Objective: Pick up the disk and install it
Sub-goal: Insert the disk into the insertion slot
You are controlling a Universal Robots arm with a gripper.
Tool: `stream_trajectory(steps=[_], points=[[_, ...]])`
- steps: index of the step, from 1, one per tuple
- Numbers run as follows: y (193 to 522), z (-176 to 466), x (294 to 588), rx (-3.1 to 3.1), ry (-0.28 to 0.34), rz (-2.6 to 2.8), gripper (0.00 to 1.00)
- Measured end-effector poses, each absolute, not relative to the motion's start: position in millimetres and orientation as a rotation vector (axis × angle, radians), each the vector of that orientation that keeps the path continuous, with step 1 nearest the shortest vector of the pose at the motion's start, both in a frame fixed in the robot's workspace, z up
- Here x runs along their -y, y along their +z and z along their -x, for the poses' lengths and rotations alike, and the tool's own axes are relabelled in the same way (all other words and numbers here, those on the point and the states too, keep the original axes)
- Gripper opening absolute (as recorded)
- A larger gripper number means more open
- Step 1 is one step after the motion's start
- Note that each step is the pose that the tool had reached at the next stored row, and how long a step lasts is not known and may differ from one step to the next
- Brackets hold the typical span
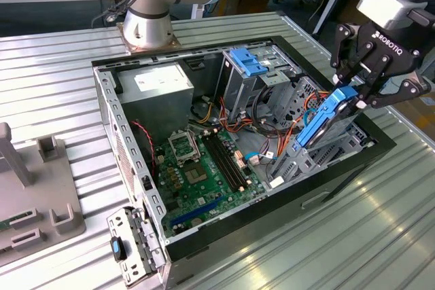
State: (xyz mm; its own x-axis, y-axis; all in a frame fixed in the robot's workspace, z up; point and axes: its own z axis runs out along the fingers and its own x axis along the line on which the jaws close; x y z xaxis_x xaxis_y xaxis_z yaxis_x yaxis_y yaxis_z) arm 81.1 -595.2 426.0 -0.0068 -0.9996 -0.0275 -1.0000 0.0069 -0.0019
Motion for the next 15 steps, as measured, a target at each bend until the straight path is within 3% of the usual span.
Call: stream_trajectory(steps=[15], points=[[393, -81, 597, -2.215, 0.028, 2.199, 0.37]])
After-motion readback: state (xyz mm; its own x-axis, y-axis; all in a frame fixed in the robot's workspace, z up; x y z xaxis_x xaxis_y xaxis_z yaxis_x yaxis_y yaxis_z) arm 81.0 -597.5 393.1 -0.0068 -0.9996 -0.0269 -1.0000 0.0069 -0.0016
